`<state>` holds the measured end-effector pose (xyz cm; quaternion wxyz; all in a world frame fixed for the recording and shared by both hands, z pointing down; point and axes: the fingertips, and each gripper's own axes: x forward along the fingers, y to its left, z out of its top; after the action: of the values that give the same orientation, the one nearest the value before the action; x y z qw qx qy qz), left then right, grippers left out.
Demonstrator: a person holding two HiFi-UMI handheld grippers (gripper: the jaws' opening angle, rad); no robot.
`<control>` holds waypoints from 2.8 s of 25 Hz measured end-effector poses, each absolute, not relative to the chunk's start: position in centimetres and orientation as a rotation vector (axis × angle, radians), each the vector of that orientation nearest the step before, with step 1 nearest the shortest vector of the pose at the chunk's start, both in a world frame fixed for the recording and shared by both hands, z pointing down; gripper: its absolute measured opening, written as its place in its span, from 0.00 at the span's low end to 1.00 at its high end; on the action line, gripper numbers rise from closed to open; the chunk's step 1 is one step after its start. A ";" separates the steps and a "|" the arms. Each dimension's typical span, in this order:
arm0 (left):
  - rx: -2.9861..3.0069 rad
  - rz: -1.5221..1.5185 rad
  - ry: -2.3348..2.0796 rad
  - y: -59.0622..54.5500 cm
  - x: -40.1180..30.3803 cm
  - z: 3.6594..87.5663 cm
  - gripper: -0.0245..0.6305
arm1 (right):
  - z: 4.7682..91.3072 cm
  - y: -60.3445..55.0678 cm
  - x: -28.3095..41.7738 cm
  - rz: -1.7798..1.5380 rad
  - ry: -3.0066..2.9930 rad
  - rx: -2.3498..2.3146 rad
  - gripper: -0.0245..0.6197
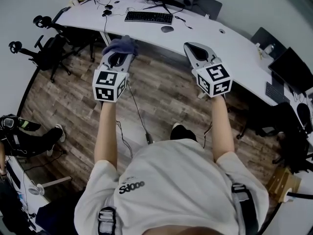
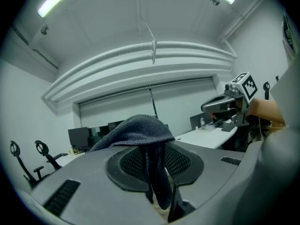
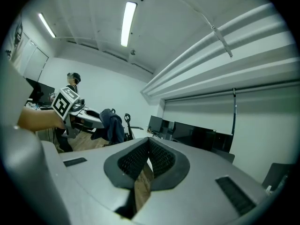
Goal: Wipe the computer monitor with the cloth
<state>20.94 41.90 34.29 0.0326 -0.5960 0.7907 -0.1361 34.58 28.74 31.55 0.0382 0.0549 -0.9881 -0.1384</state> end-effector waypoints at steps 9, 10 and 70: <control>-1.838 -0.471 2.452 34.8 12.8 36.2 0.19 | 33.3 20.4 26.8 -0.411 -3.027 0.182 0.04; -1.836 -0.476 2.457 33.4 11.5 36.4 0.19 | 33.6 18.9 25.4 -0.411 -3.028 0.176 0.04; -2.483 -0.446 1.346 -38.1 -8.2 22.0 0.19 | 30.2 -30.2 3.8 0.031 -2.774 1.331 0.04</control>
<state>-8.16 -38.14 22.00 0.1407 -0.8597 0.4662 -0.1543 3.77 -30.23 30.19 0.0324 0.4324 -0.9010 0.0102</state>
